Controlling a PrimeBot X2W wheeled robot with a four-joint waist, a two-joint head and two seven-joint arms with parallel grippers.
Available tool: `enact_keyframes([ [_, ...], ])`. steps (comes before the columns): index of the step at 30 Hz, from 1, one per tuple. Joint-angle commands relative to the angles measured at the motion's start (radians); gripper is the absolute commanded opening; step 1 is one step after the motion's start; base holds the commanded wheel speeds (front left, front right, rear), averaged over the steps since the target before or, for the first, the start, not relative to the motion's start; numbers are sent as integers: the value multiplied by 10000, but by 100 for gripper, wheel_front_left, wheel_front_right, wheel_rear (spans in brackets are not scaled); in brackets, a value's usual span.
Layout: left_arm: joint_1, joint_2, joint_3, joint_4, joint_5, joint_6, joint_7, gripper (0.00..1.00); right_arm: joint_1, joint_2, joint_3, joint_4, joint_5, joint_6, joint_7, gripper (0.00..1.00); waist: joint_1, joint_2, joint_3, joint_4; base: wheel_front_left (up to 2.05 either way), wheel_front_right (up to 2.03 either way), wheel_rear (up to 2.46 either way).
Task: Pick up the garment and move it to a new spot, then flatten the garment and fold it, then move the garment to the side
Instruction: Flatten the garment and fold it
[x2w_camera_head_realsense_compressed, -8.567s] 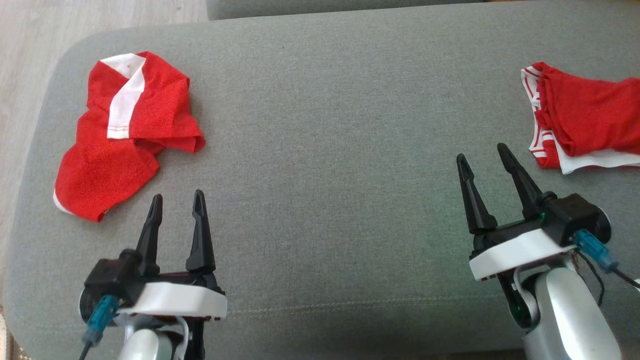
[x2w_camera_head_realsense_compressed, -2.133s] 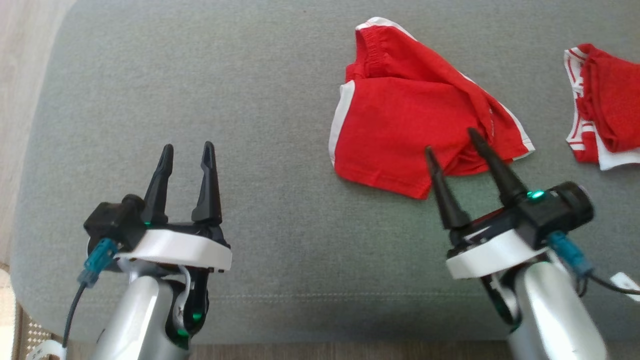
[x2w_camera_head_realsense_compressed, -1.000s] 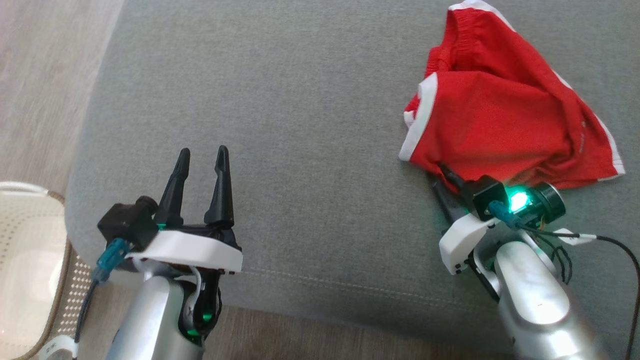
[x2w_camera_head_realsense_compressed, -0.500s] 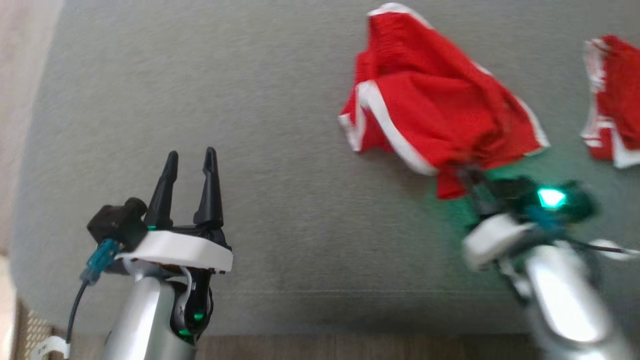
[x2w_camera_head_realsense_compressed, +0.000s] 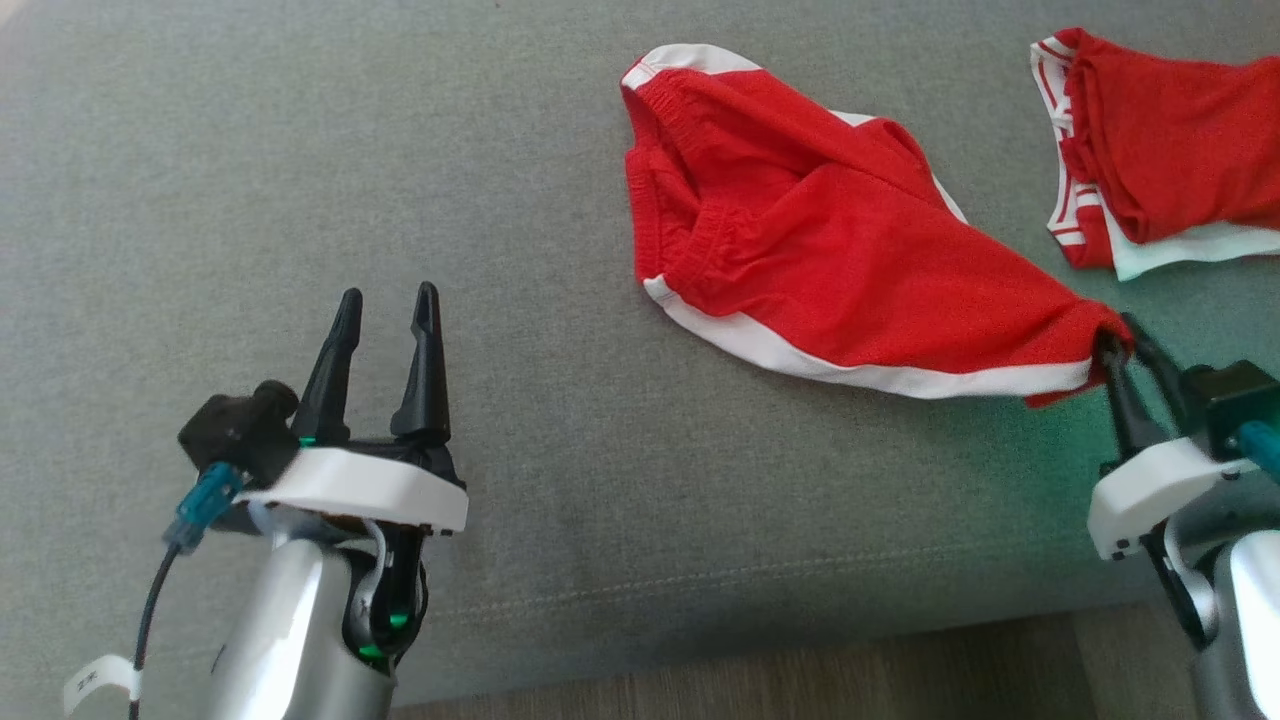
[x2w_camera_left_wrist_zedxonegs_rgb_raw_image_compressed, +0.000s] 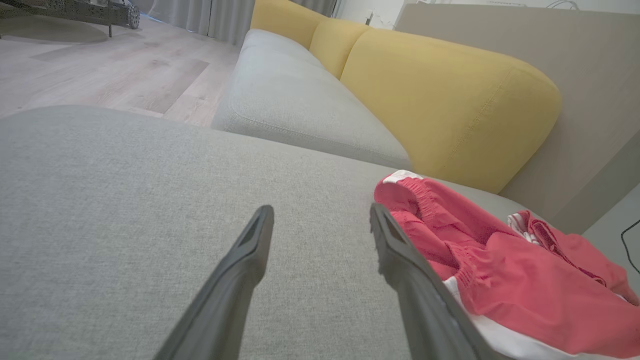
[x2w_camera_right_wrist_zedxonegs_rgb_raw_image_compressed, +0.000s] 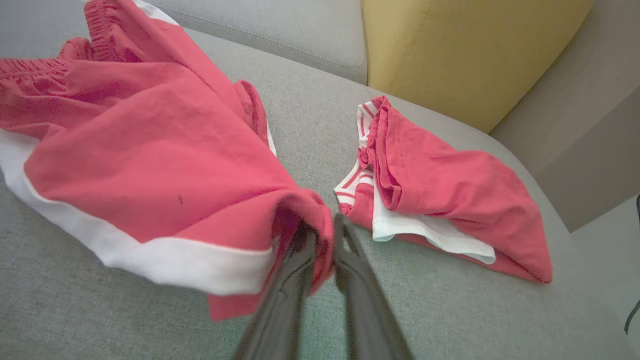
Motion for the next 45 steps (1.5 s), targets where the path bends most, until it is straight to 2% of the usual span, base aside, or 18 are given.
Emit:
enact_keyframes([
  [1, -394, 80, 293, -236, 150, -19, -59, 100, -127, -45, 88, -212, 29, -4, -66, 100, 0, -1, 75, -57, 0, 0, 0],
  [6, -467, 80, 280, -124, 256, -45, -59, 100, -336, 404, -55, 3, 78, -4, -288, 100, 0, -1, 188, -268, 0, 0, 0],
  [11, -556, 80, 216, -52, 301, -92, -59, 100, -556, 1189, -848, -133, 174, -4, -1046, 100, 0, -1, 205, -508, 0, 0, 0],
  [16, -597, 80, 126, -57, 275, -100, -59, 100, -359, 1545, -284, -398, 851, -4, -1784, 100, 0, -1, 171, -695, 0, 0, 0],
  [28, -806, 80, -388, 287, 426, -340, -59, 100, 99, 1693, 852, -541, 1891, -4, -2086, 100, 0, -1, 352, -1335, 0, 0, 0],
  [31, -1057, 97, -862, 813, 744, -606, -59, 100, 43, 1694, 871, -592, 1987, -4, -2087, 100, 0, -1, 479, -1583, 0, 0, 0],
  [32, -1290, 177, -1290, 1324, 955, -785, -39, 100, 7, 1694, 840, -591, 2031, -4, -2087, 100, 0, -1, 560, -1745, 0, 0, 0],
  [35, -1706, 321, -1717, 1913, 1247, -898, -25, 100, -39, 1694, 820, -565, 2090, -4, -2088, 100, 0, -1, 675, -1956, 0, 0, 0],
  [36, -1839, 383, -1790, 2092, 1393, -859, -23, 100, -51, 1695, 816, -550, 2104, -4, -2088, 100, 0, -1, 707, -2013, 0, 0, 0],
  [41, -2354, 564, -1865, 2808, 2139, 16, -22, 100, -82, 1695, 797, -473, 2192, -4, -2088, 100, 0, -1, 805, -2215, 0, 0, 0],
  [45, -2561, 683, -2028, 3082, 2426, 161, -29, 100, -114, 1695, 832, -406, 2230, -4, -2089, 100, 0, -1, 855, -2306, 0, 0, 0],
])
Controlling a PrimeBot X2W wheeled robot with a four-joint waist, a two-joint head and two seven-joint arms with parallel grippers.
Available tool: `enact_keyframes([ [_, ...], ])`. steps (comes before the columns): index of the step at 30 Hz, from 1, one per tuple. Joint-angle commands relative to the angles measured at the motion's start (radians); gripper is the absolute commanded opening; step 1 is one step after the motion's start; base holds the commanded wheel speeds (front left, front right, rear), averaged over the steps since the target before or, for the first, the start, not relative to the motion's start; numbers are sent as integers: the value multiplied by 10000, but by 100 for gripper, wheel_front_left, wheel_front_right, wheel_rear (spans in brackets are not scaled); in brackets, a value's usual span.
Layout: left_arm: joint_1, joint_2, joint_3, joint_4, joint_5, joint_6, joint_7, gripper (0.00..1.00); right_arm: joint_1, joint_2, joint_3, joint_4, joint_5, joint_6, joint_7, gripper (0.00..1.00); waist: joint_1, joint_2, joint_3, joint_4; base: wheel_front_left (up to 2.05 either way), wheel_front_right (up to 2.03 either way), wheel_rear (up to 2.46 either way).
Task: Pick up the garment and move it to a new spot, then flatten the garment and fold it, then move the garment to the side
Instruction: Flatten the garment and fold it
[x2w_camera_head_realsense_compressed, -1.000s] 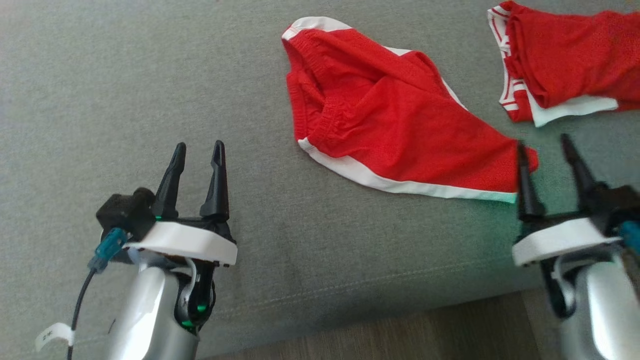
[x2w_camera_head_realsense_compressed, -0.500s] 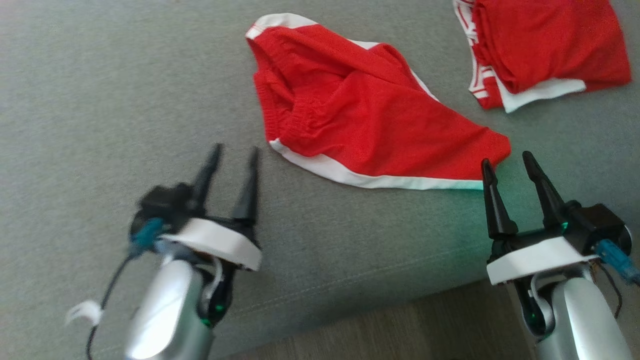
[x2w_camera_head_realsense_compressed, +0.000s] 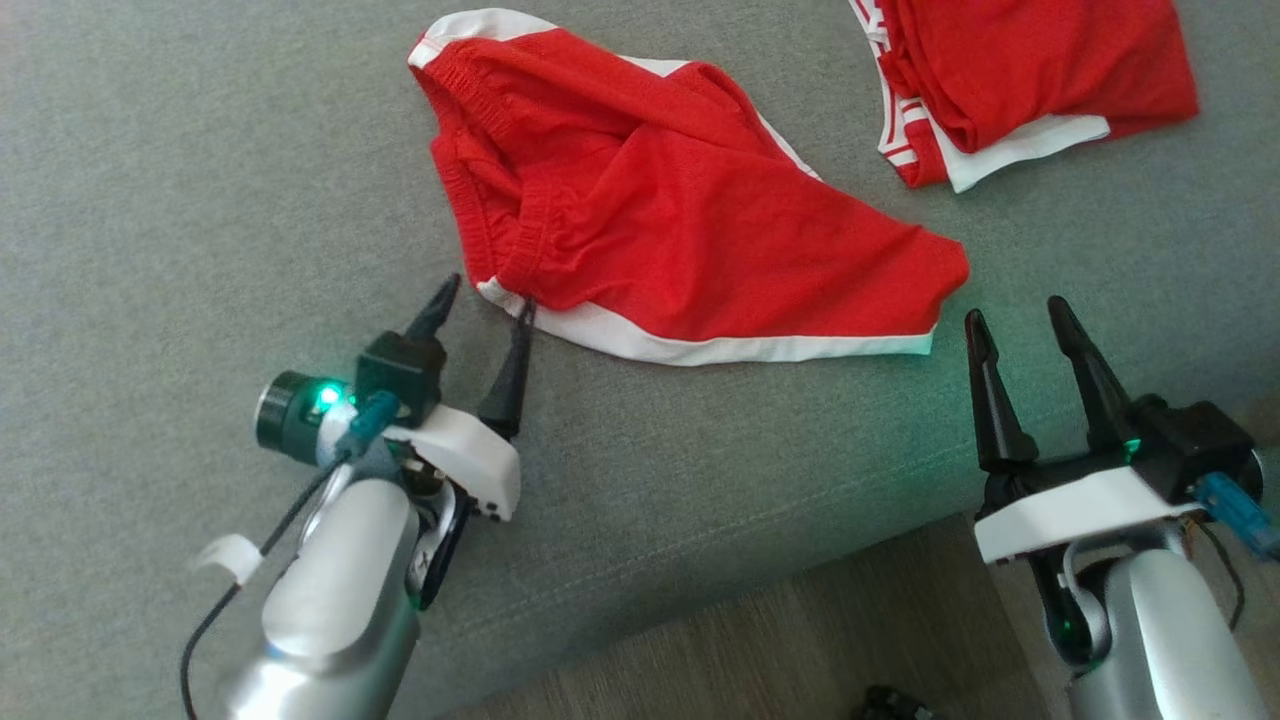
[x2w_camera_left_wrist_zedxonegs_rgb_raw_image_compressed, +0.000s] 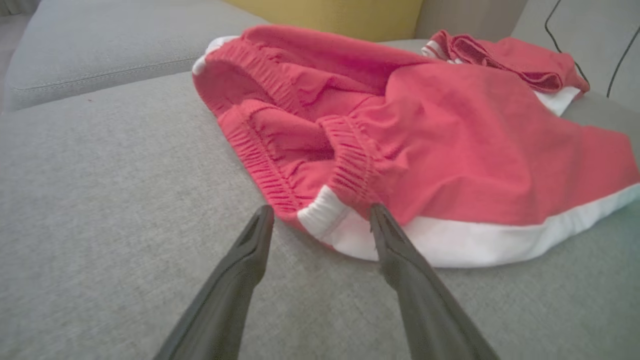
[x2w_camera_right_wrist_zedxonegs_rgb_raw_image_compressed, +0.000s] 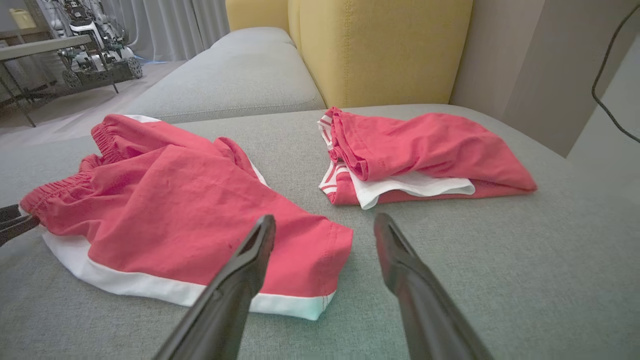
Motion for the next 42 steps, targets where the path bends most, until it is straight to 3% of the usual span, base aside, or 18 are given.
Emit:
enact_keyframes([
  [1, -368, 200, 211, -200, 126, 47, -35, 100, -291, -29, 215, -233, 100, -4, -92, 100, 0, 0, 30, -41, 0, 0, 0],
  [15, -829, 535, 38, 80, 291, 60, -19, 100, -366, -28, 230, 18, 207, -4, -93, 100, 0, 0, 224, -264, 0, 0, 0],
  [16, -818, 544, 31, 116, 248, 20, 35, 68, -368, -28, 233, 35, 211, -4, -93, 100, 0, 0, 225, -271, 0, 0, 0],
  [17, -802, 556, 16, 135, 218, -15, 70, 20, -369, -28, 234, 53, 215, -4, -93, 100, 0, 0, 225, -274, 0, 0, 0],
  [18, -782, 569, 4, 140, 195, -34, 74, 0, -368, -28, 226, 71, 219, -4, -93, 100, 0, 0, 223, -272, 0, 0, 0],
  [25, -500, 515, 77, -105, -166, -128, 28, 0, -285, -28, 331, 608, 334, -4, -93, 100, 0, 0, 138, -148, 0, 0, 0],
  [31, -197, 507, -21, -431, -240, -114, -1, 0, -282, -28, 759, 1445, 1101, -4, -93, 100, 0, 0, 27, 23, 0, 0, 0],
  [42, 35, 454, 78, -870, -413, 215, -31, 0, -949, -28, 642, 2755, 1212, -4, -93, 100, 0, 0, -76, 547, 0, 0, 0],
])
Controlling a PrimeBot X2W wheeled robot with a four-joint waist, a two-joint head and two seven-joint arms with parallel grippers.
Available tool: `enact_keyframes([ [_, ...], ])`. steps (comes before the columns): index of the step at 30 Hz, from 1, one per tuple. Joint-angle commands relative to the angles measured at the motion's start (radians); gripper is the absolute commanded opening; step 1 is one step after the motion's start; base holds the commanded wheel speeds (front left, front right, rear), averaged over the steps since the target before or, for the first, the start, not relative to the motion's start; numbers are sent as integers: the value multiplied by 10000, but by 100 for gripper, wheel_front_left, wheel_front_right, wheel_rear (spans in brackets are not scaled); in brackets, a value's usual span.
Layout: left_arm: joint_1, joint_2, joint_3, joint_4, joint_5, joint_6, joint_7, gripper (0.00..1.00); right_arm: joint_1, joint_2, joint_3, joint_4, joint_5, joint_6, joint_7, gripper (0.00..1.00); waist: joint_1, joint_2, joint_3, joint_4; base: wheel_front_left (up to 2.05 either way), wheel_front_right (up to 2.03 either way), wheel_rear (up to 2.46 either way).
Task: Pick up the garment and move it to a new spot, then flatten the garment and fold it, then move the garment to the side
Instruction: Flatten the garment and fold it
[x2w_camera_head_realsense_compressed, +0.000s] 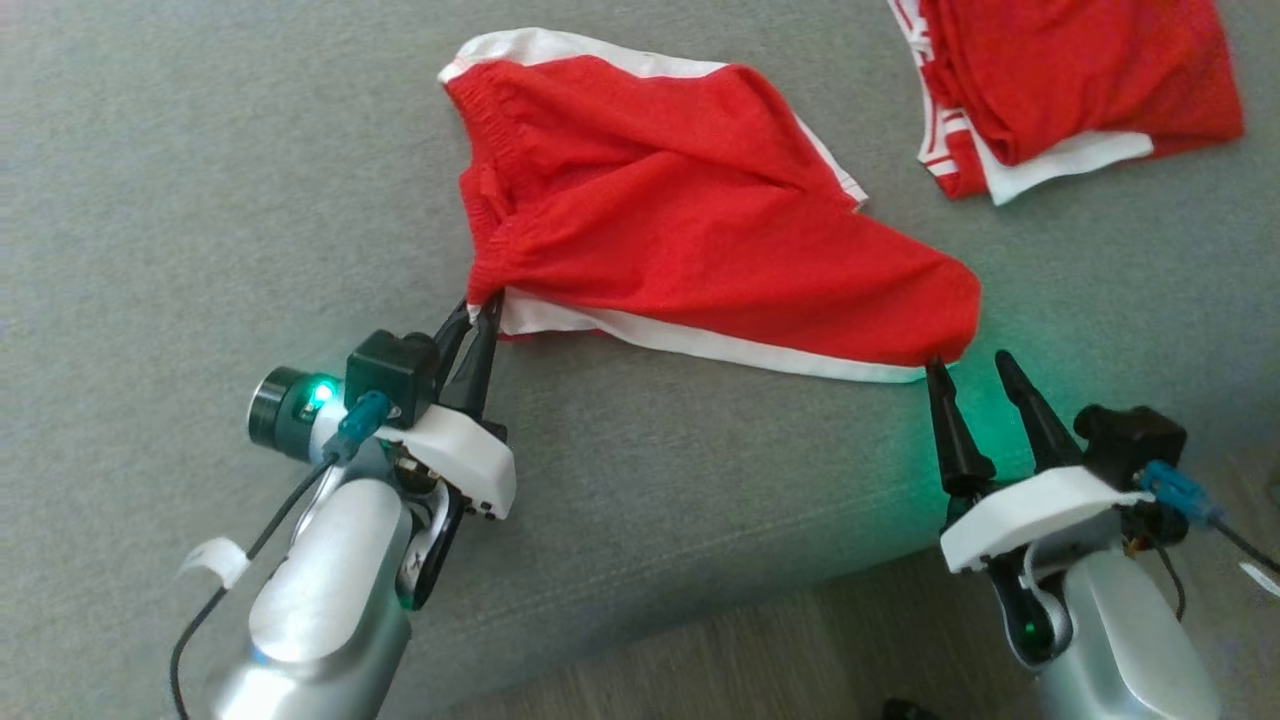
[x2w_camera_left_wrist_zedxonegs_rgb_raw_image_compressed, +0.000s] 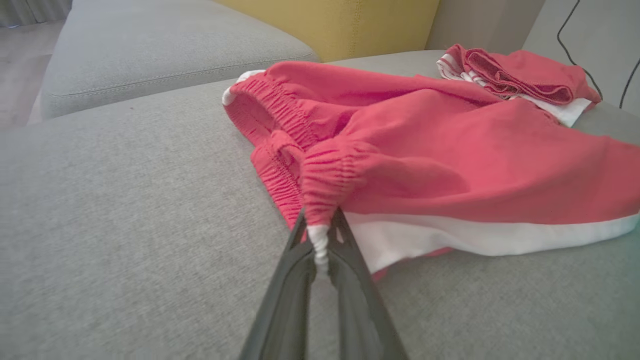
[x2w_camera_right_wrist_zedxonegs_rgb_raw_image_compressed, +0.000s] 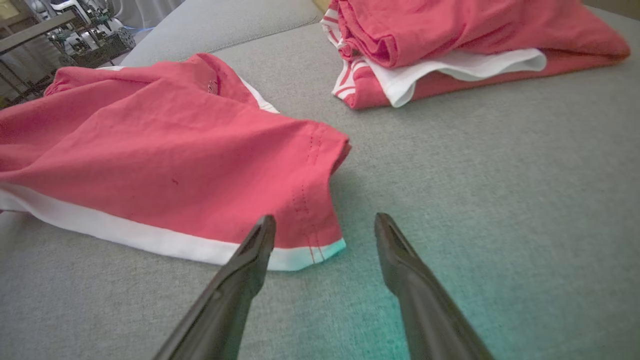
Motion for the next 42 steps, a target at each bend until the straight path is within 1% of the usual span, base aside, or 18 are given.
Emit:
enact_keyframes([
  [1, -42, 135, 370, -335, -65, 67, -105, 0, -195, -36, 193, -103, -100, -4, -93, 100, 0, 0, -21, 156, 0, 0, 0],
  [12, 88, 10, 313, -364, -212, 138, -124, 0, -360, -35, 297, 897, -375, -4, -93, 100, 0, 0, -116, 544, 0, 0, 0],
  [36, -72, -37, 103, -398, -255, 94, -134, 0, -793, -35, 107, 1493, -756, -4, -93, 100, 0, 0, 75, 902, 0, 0, 0],
  [37, -90, -37, 93, -394, -265, 89, -134, 0, -829, -35, 162, 1567, -736, -4, -93, 57, 0, 0, 96, 927, 0, 0, 0],
  [38, -98, -37, 88, -389, -269, 87, -134, 0, -843, -35, 175, 1610, -740, -4, -93, 27, 0, 0, 102, 937, 0, 0, 0],
  [39, -103, -37, 84, -382, -275, 85, -134, 0, -849, -35, 217, 1678, -776, -4, -93, 0, 0, 0, 101, 948, 0, 0, 0],
  [42, -101, -42, 75, -374, -292, 95, -135, 0, -861, -35, 364, 1810, -814, -4, -93, 0, 0, 0, 77, 973, 0, 0, 0],
])
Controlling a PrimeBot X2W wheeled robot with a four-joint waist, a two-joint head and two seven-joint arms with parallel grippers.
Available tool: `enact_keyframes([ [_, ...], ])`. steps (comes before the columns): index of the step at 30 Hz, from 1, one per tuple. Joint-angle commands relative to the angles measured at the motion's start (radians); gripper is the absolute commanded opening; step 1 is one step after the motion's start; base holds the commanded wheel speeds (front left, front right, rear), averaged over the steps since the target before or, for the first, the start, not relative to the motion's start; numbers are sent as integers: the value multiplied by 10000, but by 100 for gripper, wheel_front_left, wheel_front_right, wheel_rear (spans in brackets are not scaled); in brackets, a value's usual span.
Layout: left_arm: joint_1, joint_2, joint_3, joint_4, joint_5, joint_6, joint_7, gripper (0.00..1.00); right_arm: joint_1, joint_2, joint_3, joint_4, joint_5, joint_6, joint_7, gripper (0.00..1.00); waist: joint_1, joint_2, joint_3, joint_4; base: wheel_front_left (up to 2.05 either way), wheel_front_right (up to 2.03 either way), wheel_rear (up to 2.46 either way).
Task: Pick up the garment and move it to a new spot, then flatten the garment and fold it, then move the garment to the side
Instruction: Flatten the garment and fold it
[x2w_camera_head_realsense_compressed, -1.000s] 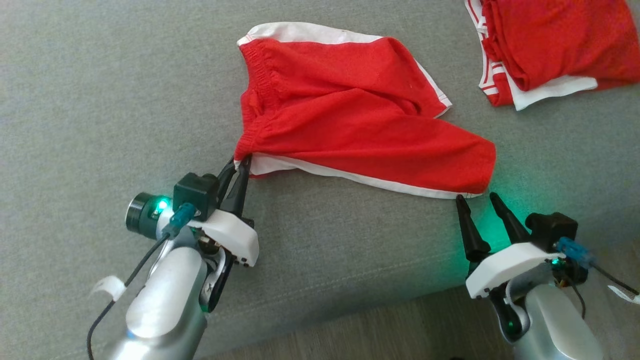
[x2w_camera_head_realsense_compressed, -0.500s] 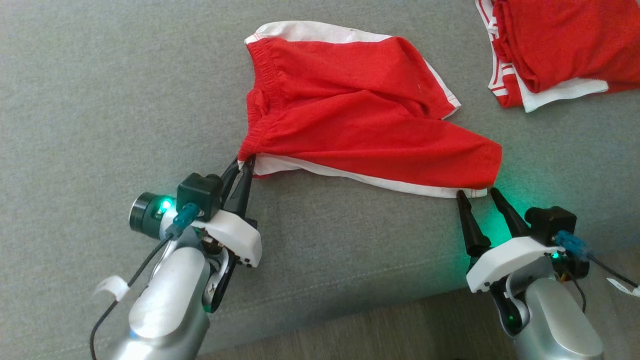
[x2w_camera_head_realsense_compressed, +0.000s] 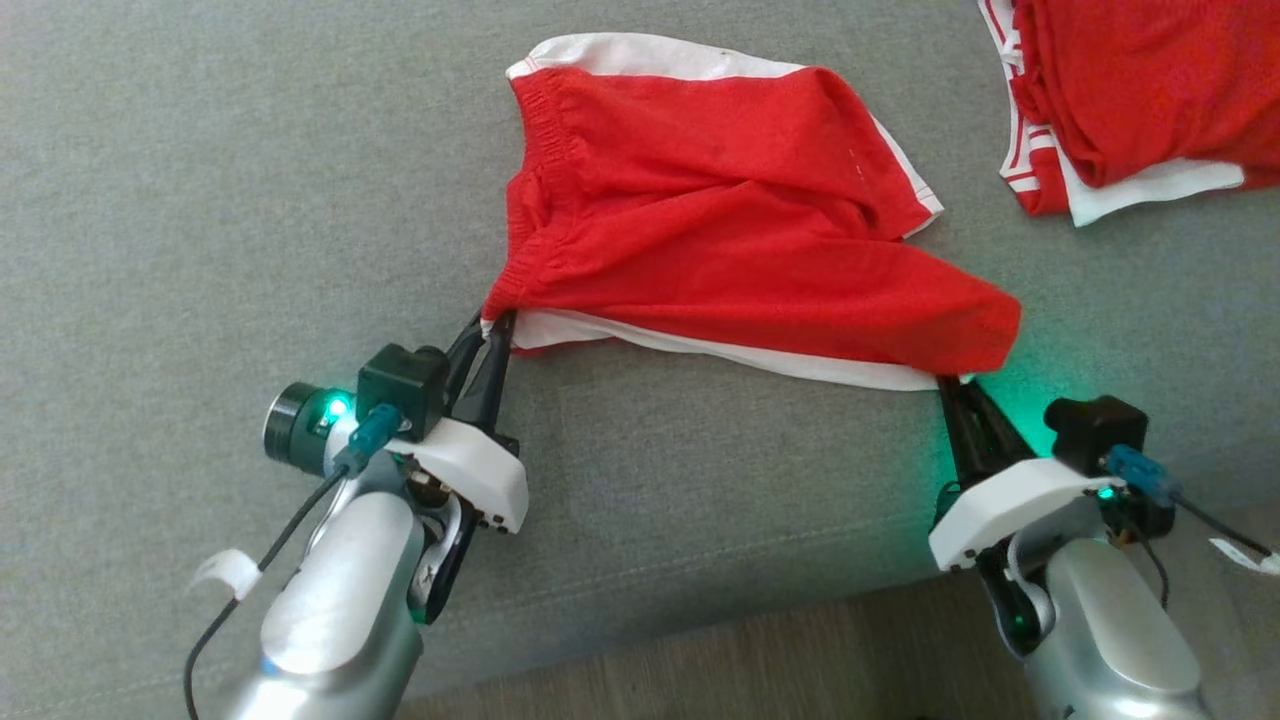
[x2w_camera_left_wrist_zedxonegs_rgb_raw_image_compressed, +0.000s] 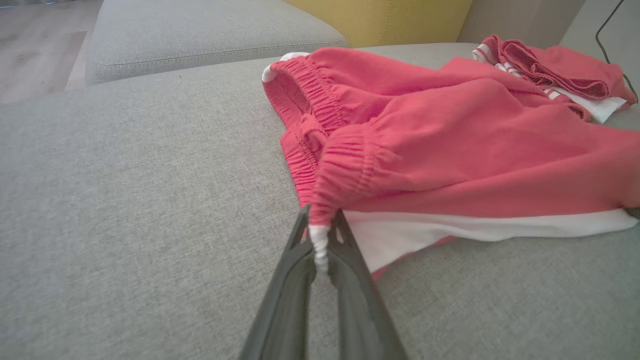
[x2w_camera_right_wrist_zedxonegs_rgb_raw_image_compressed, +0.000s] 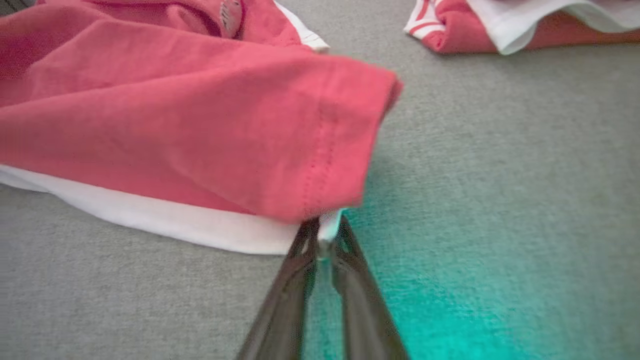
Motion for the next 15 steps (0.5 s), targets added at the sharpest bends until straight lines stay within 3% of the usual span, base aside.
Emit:
enact_keyframes([
  [1, -289, 95, 237, -317, -57, 22, -123, 0, 17, 13, 335, 34, -145, -4, 26, 0, 0, 0, -33, 9, 0, 0, 0],
  [8, -31, 34, 96, -241, -557, -474, 210, 0, 59, 13, 343, -1012, -607, -4, 26, 0, 0, 0, -386, 17, 0, 0, 0],
  [15, 124, 122, 688, -1494, -1510, -579, 680, 0, -12, -344, 303, -2638, -878, -4, 83, 0, 0, 0, -1064, 201, 0, 0, 0],
])
